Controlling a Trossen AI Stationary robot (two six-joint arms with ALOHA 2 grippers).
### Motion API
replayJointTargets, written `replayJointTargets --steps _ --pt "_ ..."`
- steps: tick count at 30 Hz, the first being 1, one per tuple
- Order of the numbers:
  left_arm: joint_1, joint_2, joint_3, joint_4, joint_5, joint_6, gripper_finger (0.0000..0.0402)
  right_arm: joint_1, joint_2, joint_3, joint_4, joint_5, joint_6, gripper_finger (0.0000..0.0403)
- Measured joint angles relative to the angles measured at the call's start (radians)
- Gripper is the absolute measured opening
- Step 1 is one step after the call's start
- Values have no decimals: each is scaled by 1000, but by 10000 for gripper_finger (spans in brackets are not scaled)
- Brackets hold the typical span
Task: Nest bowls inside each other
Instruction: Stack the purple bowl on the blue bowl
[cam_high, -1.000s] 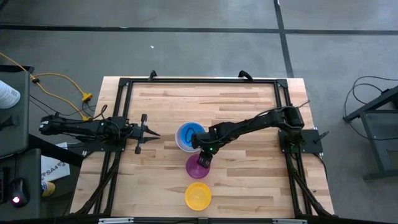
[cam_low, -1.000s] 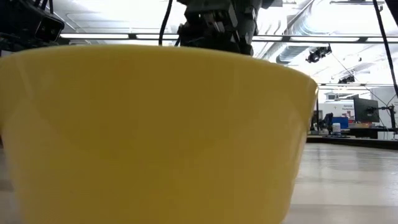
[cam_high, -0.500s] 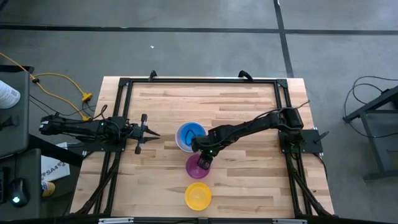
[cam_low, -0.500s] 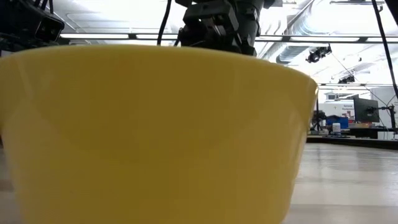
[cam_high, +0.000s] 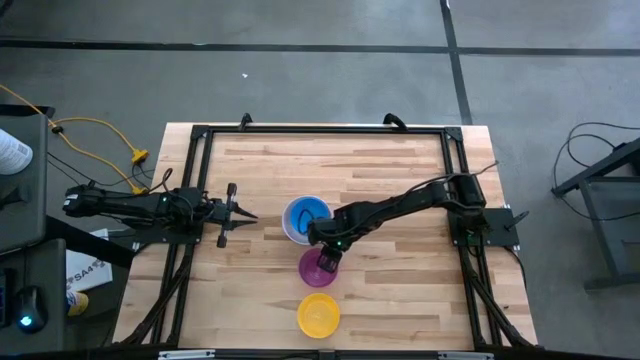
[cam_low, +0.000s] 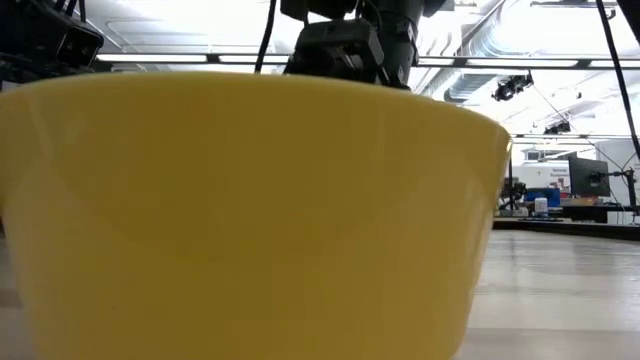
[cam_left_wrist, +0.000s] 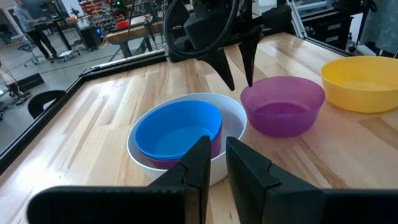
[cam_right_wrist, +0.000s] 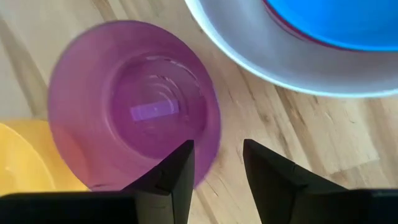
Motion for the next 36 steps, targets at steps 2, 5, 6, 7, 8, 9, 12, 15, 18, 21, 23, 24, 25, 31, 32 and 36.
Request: replayJointTargets --steps 2,5,6,7,8,9,12,15,18,21,23,24,25,31,32,36 --pt "0 0 0 0 0 0 51 0 2 0 5 -2 -1 130" --pt "0 0 0 0 0 0 51 0 6 0 6 -2 -1 130" --pt "0 0 0 0 0 0 51 0 10 1 8 -2 -1 130" --pt "0 0 0 0 0 0 51 0 12 1 5 -4 -1 130" --pt "0 0 0 0 0 0 51 0 15 0 1 -8 -1 130" --pt "0 0 0 0 0 0 51 0 19 0 5 -12 0 130" --pt "0 0 0 0 0 0 51 0 31 0 13 -26 -1 130" --pt "0 0 0 0 0 0 51 0 33 0 24 -32 -1 130" --pt "0 0 0 0 0 0 51 0 33 0 31 -33 -1 130" --pt "0 0 0 0 0 0 51 0 33 0 33 -33 -1 130" --pt "0 0 0 0 0 0 51 0 33 0 34 -33 -3 130" --pt "0 0 0 0 0 0 51 0 33 0 34 -33 -3 130" --pt "0 0 0 0 0 0 51 0 33 0 35 -32 -4 130" --pt "0 0 0 0 0 0 51 0 33 0 35 -23 -13 130" --pt "0 0 0 0 0 0 51 0 33 0 35 -22 -13 130" --pt "0 0 0 0 0 0 51 0 33 0 35 -21 -15 119"
